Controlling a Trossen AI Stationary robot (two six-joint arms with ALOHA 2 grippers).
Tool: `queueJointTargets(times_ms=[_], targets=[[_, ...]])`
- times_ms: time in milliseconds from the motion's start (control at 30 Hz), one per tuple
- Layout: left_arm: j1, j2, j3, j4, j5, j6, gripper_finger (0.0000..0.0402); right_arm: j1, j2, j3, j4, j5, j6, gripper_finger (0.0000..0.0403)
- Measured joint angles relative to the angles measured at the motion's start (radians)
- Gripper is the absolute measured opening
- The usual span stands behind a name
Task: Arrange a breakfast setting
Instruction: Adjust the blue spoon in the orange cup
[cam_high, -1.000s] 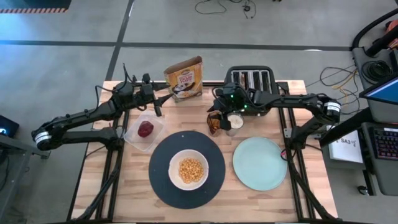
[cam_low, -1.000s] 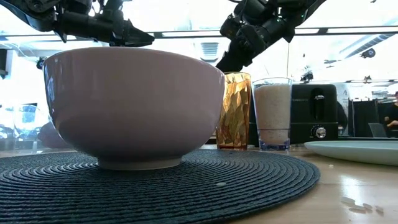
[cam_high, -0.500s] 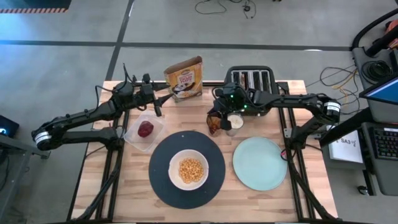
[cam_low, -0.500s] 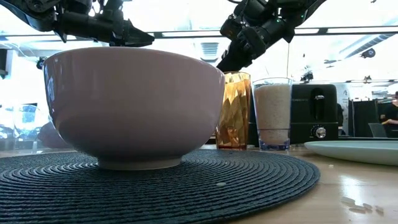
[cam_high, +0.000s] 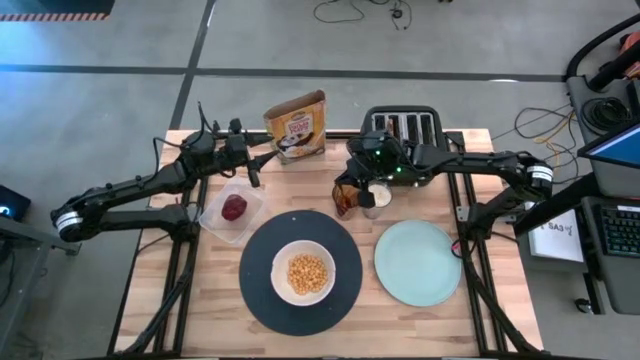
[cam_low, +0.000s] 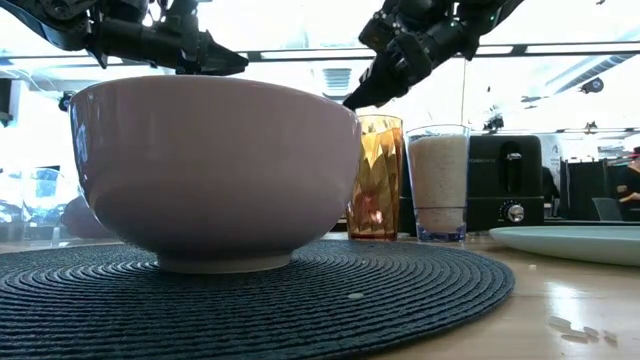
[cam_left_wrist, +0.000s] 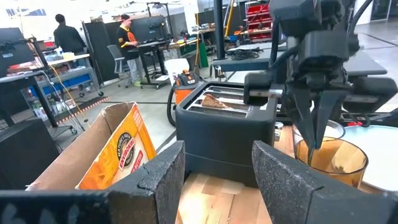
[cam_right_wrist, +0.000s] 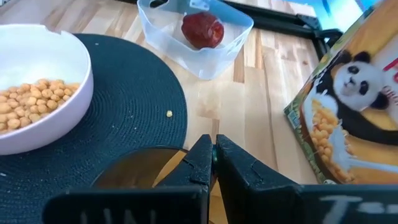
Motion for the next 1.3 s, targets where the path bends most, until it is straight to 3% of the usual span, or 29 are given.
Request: queueJointTargets(times_ms=[267,667,867,1300], targets=[[0.000,0.000,0.000,0.000,0.002,-0.004,0.0171,0.000,-0.088,0.030,-0.091,0.008,-0.005,0.0009],[-0.029,0.000,0.000,0.005,0.010,-0.009,0.0171,0.003,-0.178,0.194,-0.245,0.009,-0.056,0.0009],[-0.064,0.000,0.000,0.032,0.011,-0.010,0.0171,0.003,-0.175,0.293,-0.315,0.009,-0.097,0.0009],[-0.137,0.000,0.000,0.162,0.045,-0.011,0.0171,0.081,-0.085,0.407,-0.258,0.008,-0.232,0.0009]])
